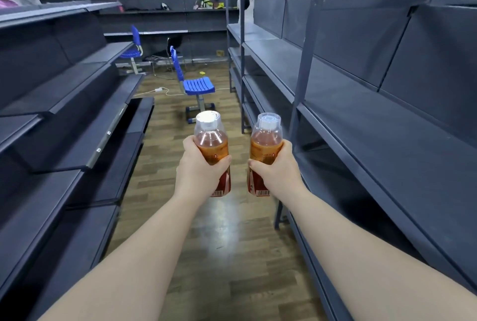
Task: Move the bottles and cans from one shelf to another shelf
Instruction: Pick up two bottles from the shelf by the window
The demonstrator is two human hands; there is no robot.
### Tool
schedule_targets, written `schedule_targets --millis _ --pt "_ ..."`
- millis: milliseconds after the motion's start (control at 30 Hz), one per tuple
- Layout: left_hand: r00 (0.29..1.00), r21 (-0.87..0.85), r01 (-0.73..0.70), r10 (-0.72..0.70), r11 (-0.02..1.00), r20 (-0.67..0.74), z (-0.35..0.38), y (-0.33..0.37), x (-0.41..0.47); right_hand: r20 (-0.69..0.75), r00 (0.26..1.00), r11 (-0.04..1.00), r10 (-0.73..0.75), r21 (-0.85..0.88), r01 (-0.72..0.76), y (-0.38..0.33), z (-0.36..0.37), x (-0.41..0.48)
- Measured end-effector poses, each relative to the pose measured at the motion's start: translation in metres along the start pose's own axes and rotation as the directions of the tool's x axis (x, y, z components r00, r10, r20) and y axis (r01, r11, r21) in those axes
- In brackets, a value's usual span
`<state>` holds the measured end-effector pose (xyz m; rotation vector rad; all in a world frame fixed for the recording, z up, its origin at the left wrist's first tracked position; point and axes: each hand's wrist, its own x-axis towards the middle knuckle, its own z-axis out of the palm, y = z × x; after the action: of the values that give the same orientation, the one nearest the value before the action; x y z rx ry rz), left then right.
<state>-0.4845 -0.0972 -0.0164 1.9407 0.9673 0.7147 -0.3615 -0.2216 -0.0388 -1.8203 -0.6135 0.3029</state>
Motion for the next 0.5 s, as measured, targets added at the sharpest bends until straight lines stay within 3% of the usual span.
schedule_targets --millis 267,500 --pt "1.000 -0.003 -0.007 0.007 1.000 0.030 0.034 0.000 0.093 -0.007 1.000 1.000 0.016 -0.017 -0.016 0.005 0.015 0.090" --pt "0.993 -0.034 -0.031 0.035 0.999 0.111 0.063 -0.005 0.188 -0.112 0.991 0.994 0.077 -0.071 -0.085 0.014 0.034 0.174"
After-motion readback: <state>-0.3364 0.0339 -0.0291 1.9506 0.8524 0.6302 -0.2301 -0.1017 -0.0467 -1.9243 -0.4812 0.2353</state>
